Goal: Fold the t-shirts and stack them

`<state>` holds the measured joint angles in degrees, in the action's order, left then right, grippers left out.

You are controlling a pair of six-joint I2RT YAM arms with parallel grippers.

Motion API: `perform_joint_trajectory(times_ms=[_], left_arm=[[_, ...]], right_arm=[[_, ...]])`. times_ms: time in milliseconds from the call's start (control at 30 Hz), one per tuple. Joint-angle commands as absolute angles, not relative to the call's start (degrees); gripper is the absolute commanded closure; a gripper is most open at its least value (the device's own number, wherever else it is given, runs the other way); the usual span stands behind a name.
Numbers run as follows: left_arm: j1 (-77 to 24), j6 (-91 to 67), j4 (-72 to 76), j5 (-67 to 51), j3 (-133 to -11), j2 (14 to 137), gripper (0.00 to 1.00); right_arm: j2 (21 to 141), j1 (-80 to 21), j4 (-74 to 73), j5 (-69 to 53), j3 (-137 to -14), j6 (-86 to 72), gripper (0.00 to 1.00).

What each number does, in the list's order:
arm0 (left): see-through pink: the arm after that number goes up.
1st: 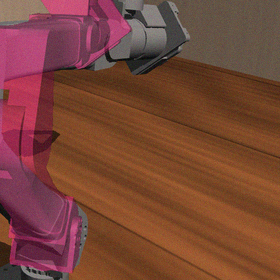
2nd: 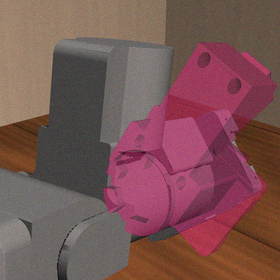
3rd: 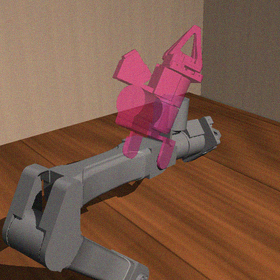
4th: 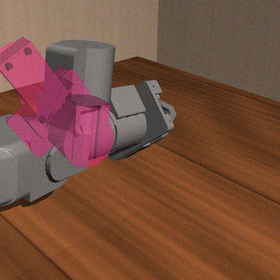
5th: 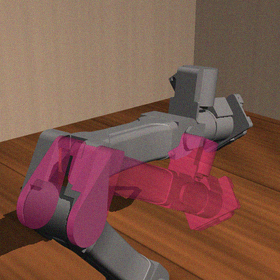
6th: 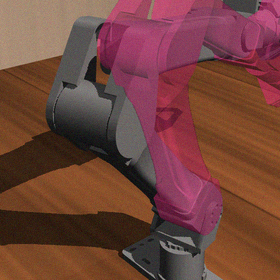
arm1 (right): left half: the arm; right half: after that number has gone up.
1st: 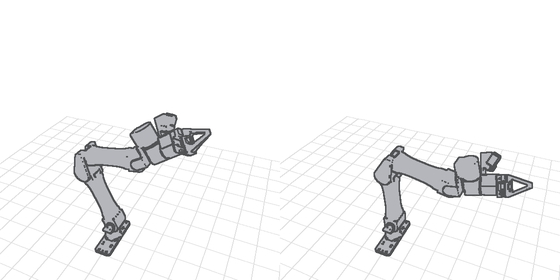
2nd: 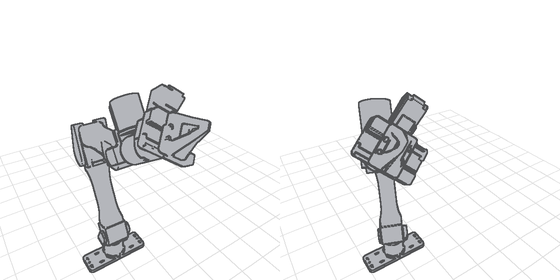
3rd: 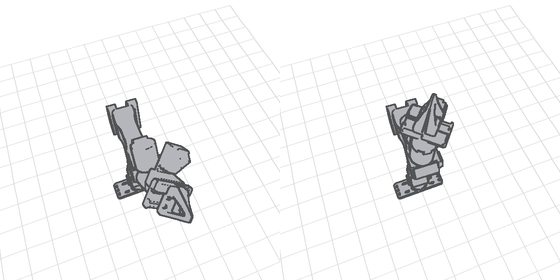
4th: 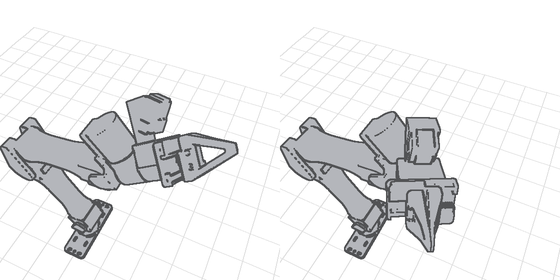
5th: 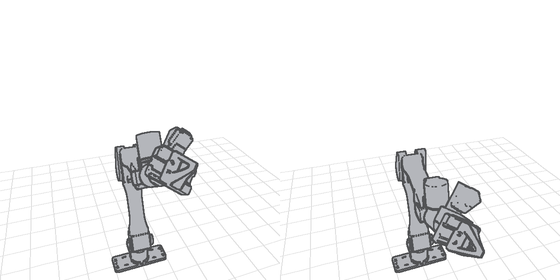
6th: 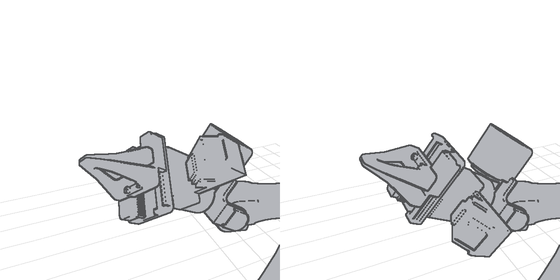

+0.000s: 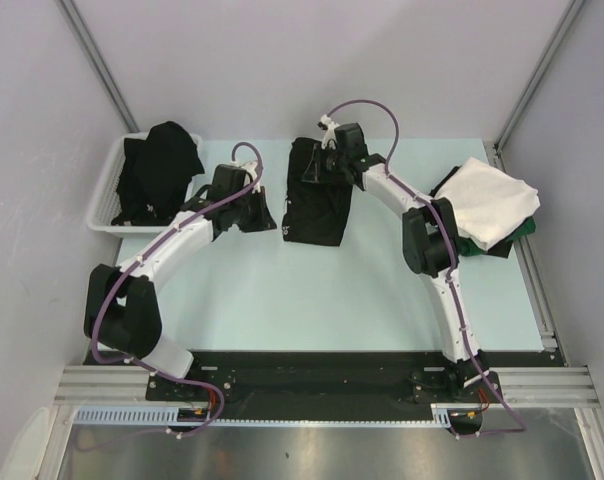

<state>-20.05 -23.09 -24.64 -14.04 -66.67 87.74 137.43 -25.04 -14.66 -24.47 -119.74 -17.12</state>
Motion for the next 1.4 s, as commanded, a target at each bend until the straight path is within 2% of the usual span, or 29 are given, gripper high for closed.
perform_joint_trajectory(times_ms=[0,167,500,733,900,967,1133,1267,1367], left_arm=[[-19.69,-23.99,-23.73,-15.38,-66.18,84.55,1.00],[-19.60,-23.38,-24.34,-14.86,-65.13,83.23,1.00],[-19.60,-22.24,-25.14,-14.33,-64.78,82.53,1.00],[-19.69,-22.50,-24.52,-15.12,-63.99,82.79,1.00],[-19.69,-23.73,-21.80,-16.43,-61.35,82.79,1.00],[-19.69,-24.69,-20.14,-17.22,-59.77,83.66,0.99],[-19.69,-26.28,-15.92,-20.91,-58.01,88.23,0.92],[-19.69,-27.42,-13.36,-23.02,-60.20,93.59,0.87],[-19.69,-27.51,-15.20,-24.26,-64.68,100.09,0.83]], right_arm=[[142.37,-24.52,-13.18,-23.56,-126.90,-17.75,1.00],[148.27,-24.17,-15.38,-21.28,-134.38,-16.62,1.00],[149.24,-22.42,-14.07,-14.59,-133.42,-13.80,1.00],[148.28,-22.24,-12.66,-15.64,-132.98,-14.76,1.00],[139.78,-22.68,-12.31,-17.66,-127.02,-14.50,1.00],[135.55,-22.76,-11.87,-17.32,-120.61,-13.98,0.99],[118.59,-22.15,-12.13,-15.30,-106.90,-10.20,0.93],[109.53,-20.92,-14.84,-13.80,-97.67,-8.09,0.82],[104.51,-20.04,-16.95,-13.36,-94.23,-8.00,0.81]])
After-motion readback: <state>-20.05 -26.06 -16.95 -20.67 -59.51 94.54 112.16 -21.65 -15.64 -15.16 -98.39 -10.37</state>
